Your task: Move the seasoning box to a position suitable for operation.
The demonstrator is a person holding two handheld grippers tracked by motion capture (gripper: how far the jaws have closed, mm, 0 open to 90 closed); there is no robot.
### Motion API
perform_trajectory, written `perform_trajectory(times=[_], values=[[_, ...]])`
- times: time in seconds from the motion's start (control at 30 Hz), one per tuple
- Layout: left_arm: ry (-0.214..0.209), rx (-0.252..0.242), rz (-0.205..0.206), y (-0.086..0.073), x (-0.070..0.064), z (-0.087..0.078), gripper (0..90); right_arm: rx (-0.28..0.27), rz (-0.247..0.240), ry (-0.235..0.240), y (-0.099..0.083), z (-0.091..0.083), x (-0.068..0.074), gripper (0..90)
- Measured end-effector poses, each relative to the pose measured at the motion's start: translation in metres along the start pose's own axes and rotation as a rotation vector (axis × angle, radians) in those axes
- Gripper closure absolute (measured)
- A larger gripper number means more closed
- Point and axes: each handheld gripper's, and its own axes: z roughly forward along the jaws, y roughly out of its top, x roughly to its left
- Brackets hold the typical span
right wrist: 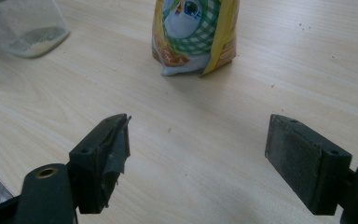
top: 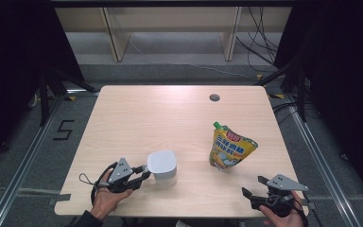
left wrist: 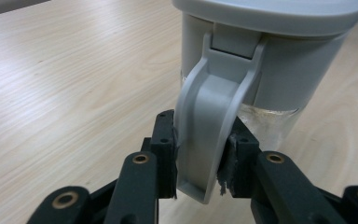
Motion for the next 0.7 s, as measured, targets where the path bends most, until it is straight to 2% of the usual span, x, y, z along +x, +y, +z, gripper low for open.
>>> perform_trajectory(times=[0.07,0.1,0.13,0.17,0.2,0.23,0.27,0.3,0.33,0.37,0.4,0.43,0.47,0.5,0.53,0.57,0.6,0.63,0.67,0.7], values=[[-0.021,-0.004,0.033,0.002,-0.004,0.001,69.4,0.000,0.001,0.000,0.000,0.000,0.000,22.6],[-0.026,-0.005,0.018,0.002,-0.007,0.001,69.3,0.000,0.001,0.001,0.000,0.000,0.000,22.6],[-0.037,-0.012,0.025,0.002,-0.009,0.002,69.3,0.013,0.044,0.007,0.000,-0.001,0.003,22.6],[-0.049,-0.003,0.031,0.002,-0.010,0.002,69.3,0.013,0.045,0.007,0.000,-0.001,0.003,22.6],[-0.046,-0.014,0.032,0.001,-0.011,0.002,69.3,0.012,0.043,0.008,0.000,-0.001,0.003,22.6],[-0.056,-0.018,0.016,0.001,-0.013,0.003,69.3,0.012,0.043,0.008,0.000,-0.001,0.003,22.6],[-0.057,-0.010,0.037,0.001,-0.013,0.002,69.3,0.005,0.017,0.002,0.000,0.000,0.001,22.6],[-0.056,-0.013,0.031,0.001,-0.014,0.002,69.2,-0.001,-0.004,0.001,0.000,-0.001,0.000,22.6],[-0.062,-0.013,0.044,0.002,-0.014,0.002,69.2,-0.001,-0.003,0.001,0.000,-0.001,0.000,22.6],[-0.071,-0.021,0.019,0.001,-0.017,0.002,69.2,-0.004,-0.006,0.001,0.000,0.000,0.000,22.6],[-0.068,-0.024,0.042,0.001,-0.017,0.002,69.2,-0.003,-0.008,0.001,0.000,0.000,-0.001,22.6],[-0.075,-0.026,0.031,0.001,-0.018,0.003,69.3,-0.003,-0.009,0.001,0.000,0.000,0.000,22.6],[-0.084,-0.027,0.038,0.001,-0.019,0.003,69.2,0.000,0.003,0.017,0.000,0.000,0.000,22.6],[-0.085,-0.032,0.036,0.001,-0.020,0.004,69.2,0.000,-0.002,0.004,0.000,0.000,0.000,22.6],[-0.092,-0.038,0.027,0.001,-0.022,0.005,69.2,0.003,0.009,0.011,0.001,-0.001,0.001,22.6],[-0.100,-0.038,0.042,0.002,-0.023,0.005,69.2,0.017,0.048,0.012,0.000,-0.002,0.004,22.6],[-0.105,-0.028,0.035,0.002,-0.025,0.006,69.2,-0.002,-0.010,0.004,0.001,-0.001,0.000,22.6],[-0.099,-0.029,0.050,0.003,-0.027,0.005,69.2,-0.003,-0.009,0.005,0.001,-0.001,0.001,22.6],[-0.113,-0.037,0.072,0.004,-0.027,0.006,69.1,-0.001,-0.008,0.006,0.001,-0.001,0.001,22.6],[-0.109,-0.040,0.074,0.004,-0.027,0.006,69.1,0.018,0.021,0.016,0.001,-0.001,0.003,22.5]])
